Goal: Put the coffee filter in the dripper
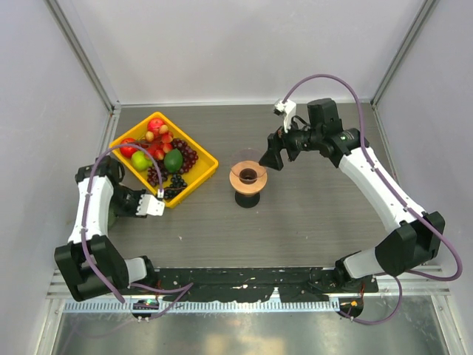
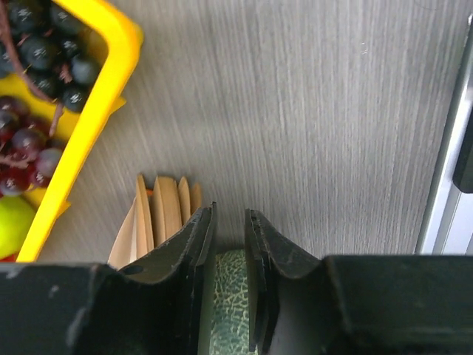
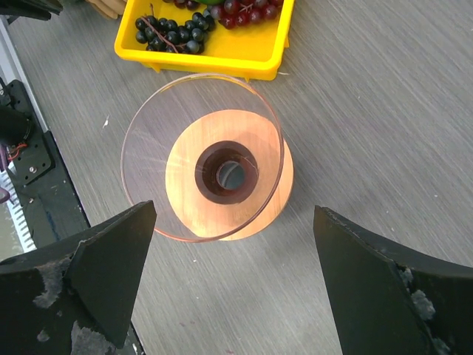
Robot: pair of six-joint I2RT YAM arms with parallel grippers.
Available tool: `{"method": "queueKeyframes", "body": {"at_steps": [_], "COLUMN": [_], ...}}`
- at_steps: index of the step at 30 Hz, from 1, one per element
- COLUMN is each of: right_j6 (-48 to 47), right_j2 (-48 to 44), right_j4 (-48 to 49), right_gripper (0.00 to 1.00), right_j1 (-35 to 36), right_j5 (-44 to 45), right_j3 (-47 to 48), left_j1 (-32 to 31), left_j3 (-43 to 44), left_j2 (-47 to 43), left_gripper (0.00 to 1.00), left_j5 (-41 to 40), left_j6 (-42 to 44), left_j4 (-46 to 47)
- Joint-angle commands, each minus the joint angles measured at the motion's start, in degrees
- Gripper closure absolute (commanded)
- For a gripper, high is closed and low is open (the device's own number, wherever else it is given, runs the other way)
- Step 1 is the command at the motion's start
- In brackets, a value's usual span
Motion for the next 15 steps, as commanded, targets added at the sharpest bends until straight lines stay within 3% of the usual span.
{"method": "queueKeyframes", "body": {"at_steps": [1,15], "right_j6": [0.5,1.7], "right_j2": [-2.8,-2.8], "right_j4": [2.5,2.7], "right_gripper": [0.06,0.06], "right_j1": [0.1,0.2], "right_j5": [-0.9,-1.9], "right_j3": [-1.2,-2.5], "left_j1": [-1.7,-2.3], "left_j3": [-1.7,-1.1], "left_j2": [1.2,6.2], "left_gripper": [0.72,0.79], "left_j5": [-0.7,-3.8], "left_j6": [8.0,4.0], "left_j4": [-3.1,8.2]}}
